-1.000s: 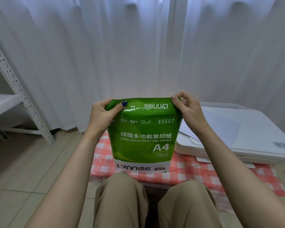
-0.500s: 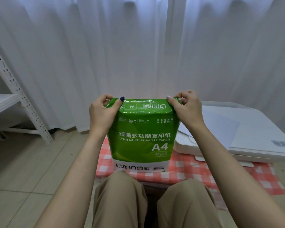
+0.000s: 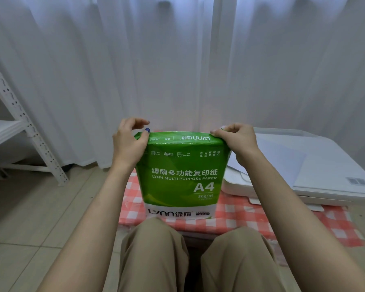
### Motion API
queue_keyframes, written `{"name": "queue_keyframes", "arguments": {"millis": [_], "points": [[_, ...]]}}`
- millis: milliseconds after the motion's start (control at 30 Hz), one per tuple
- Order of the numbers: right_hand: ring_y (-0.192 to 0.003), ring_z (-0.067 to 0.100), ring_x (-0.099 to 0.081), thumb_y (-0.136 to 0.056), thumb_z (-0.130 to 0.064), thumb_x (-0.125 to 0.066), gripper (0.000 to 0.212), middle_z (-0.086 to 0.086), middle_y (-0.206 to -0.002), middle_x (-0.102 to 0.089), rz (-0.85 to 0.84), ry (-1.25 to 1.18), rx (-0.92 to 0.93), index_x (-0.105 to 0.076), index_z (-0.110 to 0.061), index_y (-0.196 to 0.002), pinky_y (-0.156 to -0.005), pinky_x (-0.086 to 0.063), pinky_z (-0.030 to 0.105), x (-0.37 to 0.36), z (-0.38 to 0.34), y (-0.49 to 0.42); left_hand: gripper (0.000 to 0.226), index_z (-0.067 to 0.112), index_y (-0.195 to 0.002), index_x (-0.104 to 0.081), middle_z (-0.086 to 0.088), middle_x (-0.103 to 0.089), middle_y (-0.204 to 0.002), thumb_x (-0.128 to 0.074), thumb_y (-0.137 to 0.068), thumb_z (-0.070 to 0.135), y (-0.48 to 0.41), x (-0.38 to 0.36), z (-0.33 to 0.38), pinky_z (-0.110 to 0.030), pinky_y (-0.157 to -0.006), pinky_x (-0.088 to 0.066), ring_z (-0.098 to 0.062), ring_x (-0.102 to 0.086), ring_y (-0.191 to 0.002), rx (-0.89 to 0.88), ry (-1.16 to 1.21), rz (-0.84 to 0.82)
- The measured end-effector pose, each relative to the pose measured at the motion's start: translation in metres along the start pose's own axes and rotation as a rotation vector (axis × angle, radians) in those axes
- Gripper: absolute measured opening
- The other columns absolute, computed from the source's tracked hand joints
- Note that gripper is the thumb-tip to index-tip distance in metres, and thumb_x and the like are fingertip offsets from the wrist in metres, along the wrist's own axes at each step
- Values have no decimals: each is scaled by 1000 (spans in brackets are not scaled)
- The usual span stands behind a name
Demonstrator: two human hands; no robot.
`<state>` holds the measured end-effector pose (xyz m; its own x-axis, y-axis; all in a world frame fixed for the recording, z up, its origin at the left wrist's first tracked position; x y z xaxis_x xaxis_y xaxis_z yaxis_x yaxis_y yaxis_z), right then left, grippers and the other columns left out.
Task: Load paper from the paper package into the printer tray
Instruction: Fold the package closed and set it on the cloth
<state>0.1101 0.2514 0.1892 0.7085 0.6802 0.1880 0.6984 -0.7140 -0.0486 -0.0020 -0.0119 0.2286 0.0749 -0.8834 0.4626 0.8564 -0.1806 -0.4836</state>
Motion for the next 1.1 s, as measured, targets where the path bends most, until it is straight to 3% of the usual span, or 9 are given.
{"name": "queue_keyframes", "arguments": {"millis": [100, 167, 300, 400, 633, 733, 867, 1000, 1100], "points": [[-76, 22, -56, -72, -22, -75, 23, 9, -90, -61, -158, -35, -148, -58, -11, -85, -68, -43, 33, -13, 14, 1, 30, 15, -107, -66, -7, -63, -116, -49, -86, 1, -3, -8, 24, -29, -90, -41, -25, -56, -112, -135, -299, -98], [-71, 18, -56, -76, -17, -71, 28, 10, -92, -61, -171, -67, -170, -62, -7, -101, -60, -43, 27, -17, 15, 2, 35, 18, -115, -62, -4, -60, -123, -48, -87, 3, -3, -22, 43, -36, -90, -45, -26, -54, -116, -165, -450, -157], [-66, 16, -59, -79, -7, -69, 9, 8, -82, -64, -152, -196, -181, -65, -8, -88, -55, -48, 25, -20, 12, 6, 32, 16, -121, -55, -6, -60, -126, -51, -92, 27, 15, -86, 91, -39, -93, -46, -26, -56, -116, -240, -476, -345], [-65, 18, -59, -78, -11, -73, 16, 9, -77, -63, -178, -187, -162, -66, -2, -89, -58, -48, 26, -11, 14, 5, 35, 12, -116, -60, -12, -63, -120, -43, -95, 33, 17, -116, 91, -37, -89, -45, -31, -57, -113, -179, -559, -449], [-63, 14, -57, -73, -6, -77, 19, 5, -74, -60, -191, -244, -165, -59, -5, -77, -50, -48, 16, -6, 18, 3, 50, 21, -100, -68, -6, -70, -106, -47, -84, 63, 4, -85, 55, -32, -78, -38, -27, -62, -103, -115, -602, -466], [-62, 12, -56, -72, -5, -77, 22, 3, -71, -57, -175, -267, -153, -56, -8, -72, -51, -47, 15, -7, 13, 0, 49, 22, -89, -69, -5, -71, -99, -51, -79, 66, -9, -61, 33, -34, -82, -45, -28, -63, -99, -45, -577, -444], [-62, 13, -55, -72, -5, -78, 23, 3, -71, -56, -198, -270, -157, -56, -9, -71, -51, -47, 16, -10, 12, -1, 44, 21, -59, -59, 0, -60, -66, -61, -75, 61, -21, -38, -2, -30, -67, -43, -23, -59, -77, 126, -422, -505], [-66, 15, -57, -70, -3, -78, 24, 4, -74, -58, -213, -295, -175, -55, -9, -73, -60, -49, 21, -11, 13, -2, 33, 18, -57, -60, 1, -54, -57, -69, -79, 42, -10, -34, -13, -24, -54, -35, -13, -49, -59, 272, -77, -560], [-66, 16, -58, -71, 1, -76, 25, 4, -74, -58, -203, -322, -211, -54, -10, -73, -61, -51, 22, -13, 14, -3, 31, 13, -60, -60, -2, -54, -59, -70, -80, 34, -7, -36, -15, -23, -53, -36, -13, -49, -57, 320, -29, -562]]}}
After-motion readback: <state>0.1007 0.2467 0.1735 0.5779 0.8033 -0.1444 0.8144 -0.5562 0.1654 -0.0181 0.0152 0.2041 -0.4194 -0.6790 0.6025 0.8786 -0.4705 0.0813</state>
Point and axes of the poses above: each hand's wrist, its own y-axis away from the middle knuckle, its own x-axis out of the back of the hand, z = x × y, the point moved 9 cm from there along -y, towards the middle knuckle
